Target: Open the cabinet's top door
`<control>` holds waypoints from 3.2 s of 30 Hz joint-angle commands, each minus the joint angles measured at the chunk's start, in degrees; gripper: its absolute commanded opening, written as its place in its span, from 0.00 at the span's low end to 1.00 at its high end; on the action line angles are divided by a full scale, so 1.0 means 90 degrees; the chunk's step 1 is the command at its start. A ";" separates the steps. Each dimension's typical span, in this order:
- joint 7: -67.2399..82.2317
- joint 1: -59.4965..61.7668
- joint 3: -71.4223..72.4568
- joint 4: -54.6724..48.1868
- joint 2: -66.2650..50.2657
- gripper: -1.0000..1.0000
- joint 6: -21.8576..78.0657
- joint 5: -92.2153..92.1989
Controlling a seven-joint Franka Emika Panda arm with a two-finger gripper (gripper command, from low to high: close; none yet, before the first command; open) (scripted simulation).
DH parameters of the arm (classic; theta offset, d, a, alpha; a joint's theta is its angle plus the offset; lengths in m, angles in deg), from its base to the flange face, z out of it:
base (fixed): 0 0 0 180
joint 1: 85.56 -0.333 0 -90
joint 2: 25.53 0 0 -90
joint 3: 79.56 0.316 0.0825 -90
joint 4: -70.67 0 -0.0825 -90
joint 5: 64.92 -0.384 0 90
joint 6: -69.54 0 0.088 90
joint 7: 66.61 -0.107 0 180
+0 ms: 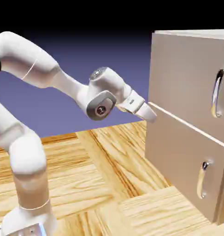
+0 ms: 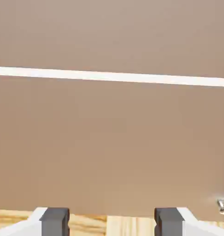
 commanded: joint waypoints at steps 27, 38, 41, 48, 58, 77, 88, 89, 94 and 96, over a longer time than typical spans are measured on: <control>0.2948 -0.2842 -0.3275 -0.1922 0.1135 0.50 -0.0058 0.7476; 0.4148 -0.4000 -0.4609 -0.2705 0.1598 0.50 -0.0082 1.0521; 0.4476 -0.4316 -0.4973 -0.2918 0.1724 0.50 -0.0088 1.1352; 0.5240 -0.5053 -0.5821 -0.3417 0.2018 0.50 -0.0103 1.3290; 0.6332 -0.6105 -0.7034 -0.4128 0.2439 0.50 -0.0124 1.6058; 0.6879 -0.7323 -0.8154 -0.4916 0.2362 0.00 0.0300 1.8099; 0.6019 -0.4921 -0.6523 -0.3144 0.1810 0.00 0.1209 1.7754; 0.5742 -0.4781 -0.6412 -0.3133 0.1679 0.00 0.1182 1.7879; 0.4724 -0.3750 -0.5572 -0.2819 0.1222 0.00 0.1194 1.8137; 0.4596 -0.3289 -0.5186 -0.2607 0.1182 0.00 0.1254 1.8032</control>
